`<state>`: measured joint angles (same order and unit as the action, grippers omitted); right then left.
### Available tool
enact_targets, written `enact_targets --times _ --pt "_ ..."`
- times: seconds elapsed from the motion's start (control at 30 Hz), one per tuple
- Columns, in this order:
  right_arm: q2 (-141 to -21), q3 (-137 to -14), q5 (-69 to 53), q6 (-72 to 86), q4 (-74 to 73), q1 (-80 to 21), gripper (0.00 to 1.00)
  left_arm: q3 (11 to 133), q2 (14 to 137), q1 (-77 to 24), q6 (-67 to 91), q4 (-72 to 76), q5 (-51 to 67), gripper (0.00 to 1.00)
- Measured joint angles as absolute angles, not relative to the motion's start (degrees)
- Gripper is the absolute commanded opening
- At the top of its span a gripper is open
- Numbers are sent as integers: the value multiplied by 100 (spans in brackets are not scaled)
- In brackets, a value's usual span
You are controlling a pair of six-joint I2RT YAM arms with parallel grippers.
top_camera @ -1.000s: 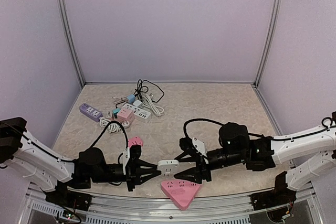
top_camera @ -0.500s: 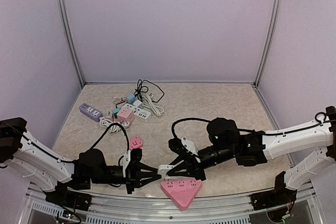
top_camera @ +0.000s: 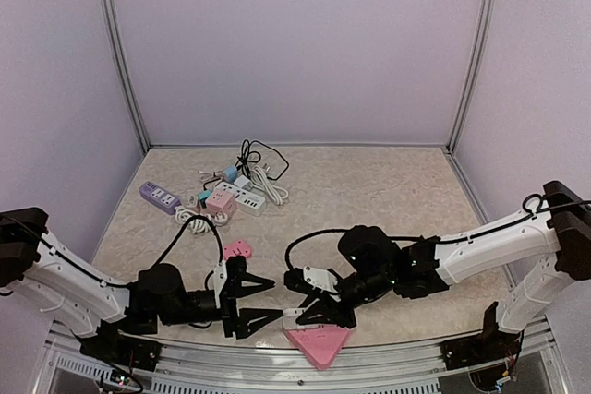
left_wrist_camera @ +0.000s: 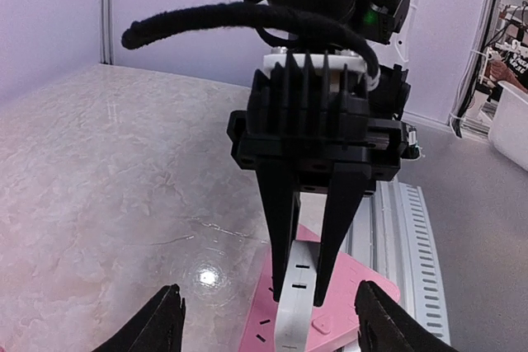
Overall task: Insert the plug
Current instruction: Insert the plug into the socket.
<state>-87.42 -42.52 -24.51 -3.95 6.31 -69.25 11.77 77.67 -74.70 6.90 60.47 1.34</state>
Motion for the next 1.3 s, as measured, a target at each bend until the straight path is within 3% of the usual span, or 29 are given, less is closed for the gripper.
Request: enact_targets --times 0.27,1.3 --pt "-8757 -4294 -2482 -515 672 -6925 0 1157 8014 -7467 923 6173 -73 58" --pt "-8895 -4268 -2401 -766 742 -6847 0 1269 8707 -7428 1155 6429 -51 46"
